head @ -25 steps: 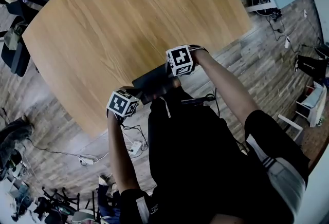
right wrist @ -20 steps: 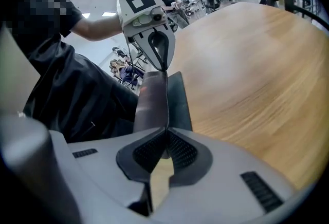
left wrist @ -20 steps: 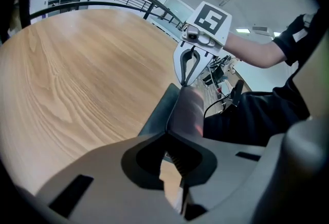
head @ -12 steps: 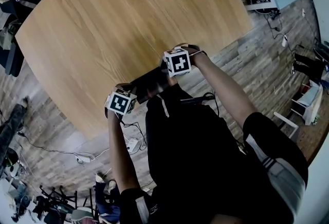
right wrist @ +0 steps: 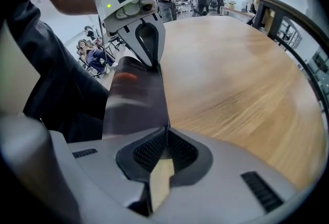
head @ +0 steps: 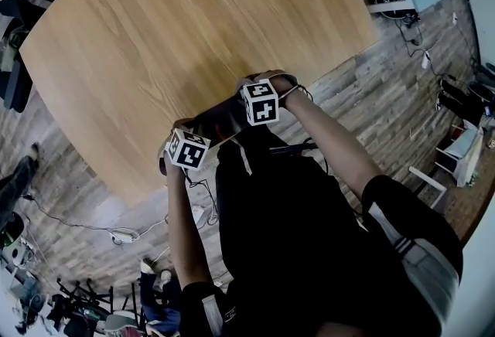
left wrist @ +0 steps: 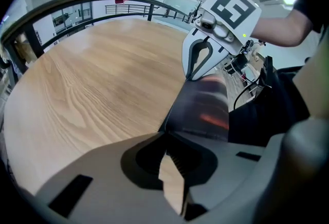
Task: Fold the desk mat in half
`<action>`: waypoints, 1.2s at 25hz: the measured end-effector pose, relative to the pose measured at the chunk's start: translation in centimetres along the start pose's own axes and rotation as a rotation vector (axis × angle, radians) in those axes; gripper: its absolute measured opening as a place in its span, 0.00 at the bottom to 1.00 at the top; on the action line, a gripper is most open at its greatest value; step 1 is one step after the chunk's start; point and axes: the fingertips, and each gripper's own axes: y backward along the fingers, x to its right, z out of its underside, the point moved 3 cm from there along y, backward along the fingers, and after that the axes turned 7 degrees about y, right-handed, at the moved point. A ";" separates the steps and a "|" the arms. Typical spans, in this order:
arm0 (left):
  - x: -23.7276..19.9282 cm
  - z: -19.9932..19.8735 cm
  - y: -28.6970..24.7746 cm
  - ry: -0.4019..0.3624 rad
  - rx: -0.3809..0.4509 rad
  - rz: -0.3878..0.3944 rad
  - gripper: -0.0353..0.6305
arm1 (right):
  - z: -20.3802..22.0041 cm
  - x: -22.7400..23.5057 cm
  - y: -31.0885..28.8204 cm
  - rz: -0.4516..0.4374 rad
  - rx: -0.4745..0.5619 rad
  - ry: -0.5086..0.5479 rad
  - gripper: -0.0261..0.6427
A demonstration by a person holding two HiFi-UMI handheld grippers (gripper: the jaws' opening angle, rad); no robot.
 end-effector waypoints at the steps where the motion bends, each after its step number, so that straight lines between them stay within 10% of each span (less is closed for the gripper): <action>1: 0.0 0.0 0.0 -0.003 0.008 -0.019 0.10 | -0.1 0.0 0.0 0.010 0.000 -0.012 0.09; 13: -1.3 -0.6 7.8 0.102 0.339 -0.269 0.11 | -1.1 0.3 0.1 0.061 -0.038 -0.083 0.09; 19: 3.5 -2.4 11.8 0.270 0.595 -0.178 0.11 | -0.9 0.4 0.1 0.077 -0.046 -0.106 0.09; 30: 5.8 -1.1 1.4 0.541 0.475 -0.043 0.09 | -0.7 0.7 0.5 0.119 -0.022 -0.200 0.09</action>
